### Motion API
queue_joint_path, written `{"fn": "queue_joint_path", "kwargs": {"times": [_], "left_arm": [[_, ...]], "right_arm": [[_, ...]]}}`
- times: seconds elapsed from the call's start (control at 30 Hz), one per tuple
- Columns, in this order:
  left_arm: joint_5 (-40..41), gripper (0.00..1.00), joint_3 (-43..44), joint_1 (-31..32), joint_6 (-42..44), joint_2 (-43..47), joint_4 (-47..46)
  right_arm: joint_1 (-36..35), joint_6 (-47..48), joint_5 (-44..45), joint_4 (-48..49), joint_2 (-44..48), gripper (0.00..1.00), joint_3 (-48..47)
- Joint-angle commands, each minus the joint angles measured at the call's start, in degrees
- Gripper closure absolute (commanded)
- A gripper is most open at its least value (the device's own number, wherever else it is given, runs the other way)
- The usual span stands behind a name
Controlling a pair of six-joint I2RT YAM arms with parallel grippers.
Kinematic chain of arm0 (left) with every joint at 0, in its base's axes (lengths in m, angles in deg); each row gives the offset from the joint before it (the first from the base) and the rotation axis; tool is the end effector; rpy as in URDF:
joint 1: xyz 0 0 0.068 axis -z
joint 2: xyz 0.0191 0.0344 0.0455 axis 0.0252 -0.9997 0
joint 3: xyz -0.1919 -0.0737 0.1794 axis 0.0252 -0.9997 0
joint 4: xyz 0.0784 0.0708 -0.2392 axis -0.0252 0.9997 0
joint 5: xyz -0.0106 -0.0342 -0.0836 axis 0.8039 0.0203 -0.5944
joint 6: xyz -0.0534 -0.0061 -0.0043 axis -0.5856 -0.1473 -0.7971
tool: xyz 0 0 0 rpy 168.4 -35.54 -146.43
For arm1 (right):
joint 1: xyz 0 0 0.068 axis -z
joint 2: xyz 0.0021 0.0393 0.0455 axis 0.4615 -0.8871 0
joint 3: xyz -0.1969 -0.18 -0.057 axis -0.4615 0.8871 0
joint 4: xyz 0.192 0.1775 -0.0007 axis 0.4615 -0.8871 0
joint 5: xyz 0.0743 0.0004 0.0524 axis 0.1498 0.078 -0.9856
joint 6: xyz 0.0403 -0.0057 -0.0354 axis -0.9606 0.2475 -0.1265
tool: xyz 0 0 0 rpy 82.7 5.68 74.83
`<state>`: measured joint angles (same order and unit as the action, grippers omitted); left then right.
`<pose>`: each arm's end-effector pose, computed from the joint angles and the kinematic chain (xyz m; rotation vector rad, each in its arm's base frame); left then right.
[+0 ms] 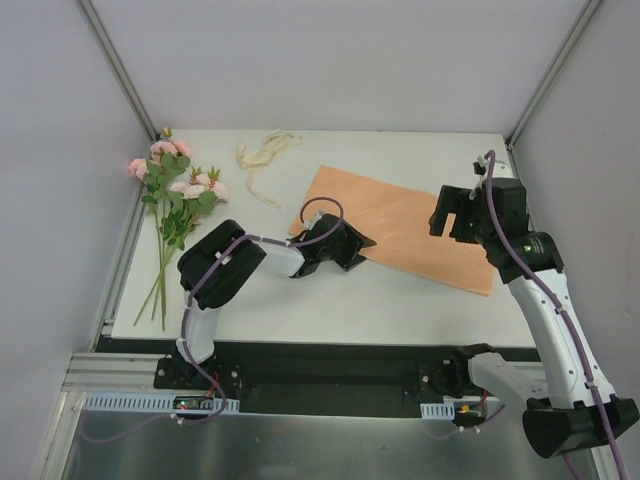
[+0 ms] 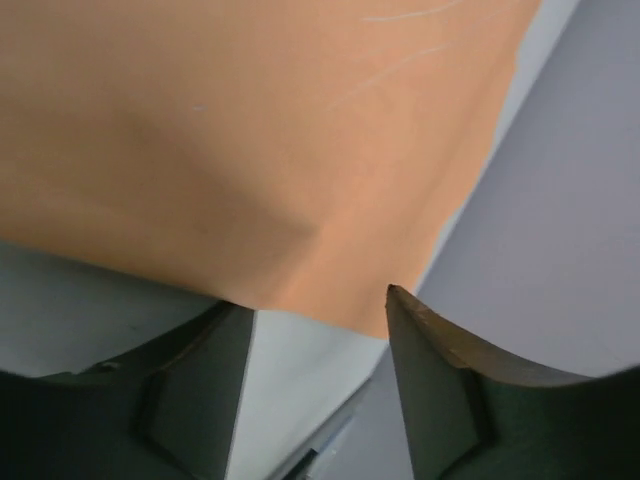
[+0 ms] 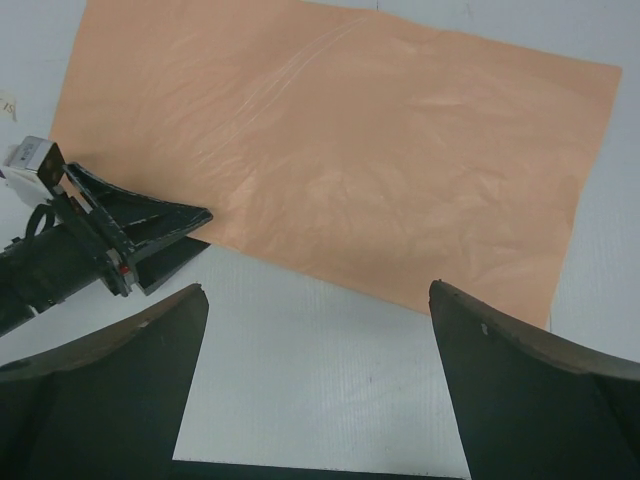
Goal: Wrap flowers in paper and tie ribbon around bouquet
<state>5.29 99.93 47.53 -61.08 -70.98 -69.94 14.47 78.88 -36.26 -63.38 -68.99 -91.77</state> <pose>0.2829 -0.2961 0.1338 -0.8113 2.2617 -1.3546 0.1968 0.0421 0.3745 -0.2040 2.0974 0.0279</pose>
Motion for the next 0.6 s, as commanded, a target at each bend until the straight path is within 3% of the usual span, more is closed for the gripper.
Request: {"fn": "queue_joint_path", "kwargs": {"times": [0.0, 0.1, 0.13, 0.17, 0.23, 0.43, 0.57], "left_arm": [[4.0, 0.53, 0.4, 0.1, -6.3, -3.6, 0.7], [4.3, 0.72, -0.2, -0.4, 0.5, -1.6, 1.7], [4.0, 0.77, 0.9, -0.5, 7.7, -0.9, 3.5], [3.6, 0.9, 1.7, -0.6, 11.5, -0.2, 6.8], [3.6, 1.0, 3.8, -1.3, 22.2, 1.5, 16.5], [2.4, 1.0, 0.3, -7.0, 45.6, 8.9, 29.0], [-5.1, 1.0, -2.8, -14.1, 58.4, 14.4, 37.1]], "right_arm": [[-0.2, 0.2, 1.3, 0.0, 2.2, 0.04, 0.2], [-0.3, 0.8, 1.0, 0.3, 1.1, 0.04, 0.8], [-0.3, 1.2, 1.1, 0.4, 0.6, 0.04, 1.3], [-0.3, 1.6, 1.2, 0.4, -0.7, 0.04, 1.5], [-0.3, 3.1, 0.8, 0.4, -2.1, 0.04, 2.0], [-0.3, 4.8, -9.6, 3.1, -8.7, 0.04, 3.1], [-0.3, 3.2, -17.6, 7.7, -12.6, 0.04, 5.3]]}}
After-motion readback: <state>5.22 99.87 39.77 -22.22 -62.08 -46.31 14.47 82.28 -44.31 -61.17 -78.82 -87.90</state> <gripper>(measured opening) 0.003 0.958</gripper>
